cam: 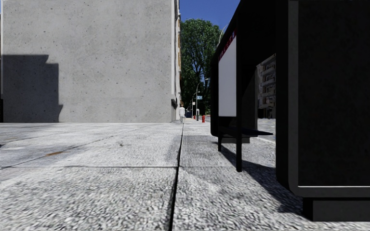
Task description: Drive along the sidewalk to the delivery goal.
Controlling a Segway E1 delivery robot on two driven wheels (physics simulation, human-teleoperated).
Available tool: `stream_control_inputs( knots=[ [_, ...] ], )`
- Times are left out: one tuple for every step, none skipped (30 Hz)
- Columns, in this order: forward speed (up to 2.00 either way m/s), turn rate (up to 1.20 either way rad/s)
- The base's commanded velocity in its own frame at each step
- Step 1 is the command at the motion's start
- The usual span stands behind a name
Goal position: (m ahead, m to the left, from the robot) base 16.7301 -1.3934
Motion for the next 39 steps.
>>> stream_control_inputs(
  knots=[
    [2.0, 0.0],
    [2.0, 0.0],
    [2.0, 0.0],
    [2.0, 0.0],
    [2.0, 0.0],
    [2.0, 0.0],
    [2.0, 0.0],
    [2.0, 0.0],
    [2.0, 0.0],
    [2.0, 0.0],
    [2.0, 0.0],
    [2.0, 0.0],
    [2.0, 0.0],
    [2.0, 0.0],
    [2.0, 0.0],
    [2.0, 0.0],
    [2.0, 0.0],
    [2.0, 0.0],
    [2.0, 0.0],
    [2.0, 0.0],
    [2.0, 0.0],
    [2.0, 0.0],
    [2.0, 0.0],
    [2.0, 0.0],
    [2.0, 0.0],
    [2.0, 0.0],
    [2.0, 0.0],
    [2.0, 0.0],
    [2.0, 0.0],
    [2.0, 0.0],
    [2.0, 0.0],
    [2.0, 0.0],
    [2.0, 0.0],
    [2.0, 0.0],
    [2.0, 0.0],
    [2.0, 0.0],
    [2.0, 0.0],
    [2.0, 0.0],
    [2.0, 0.0]
  ],
)
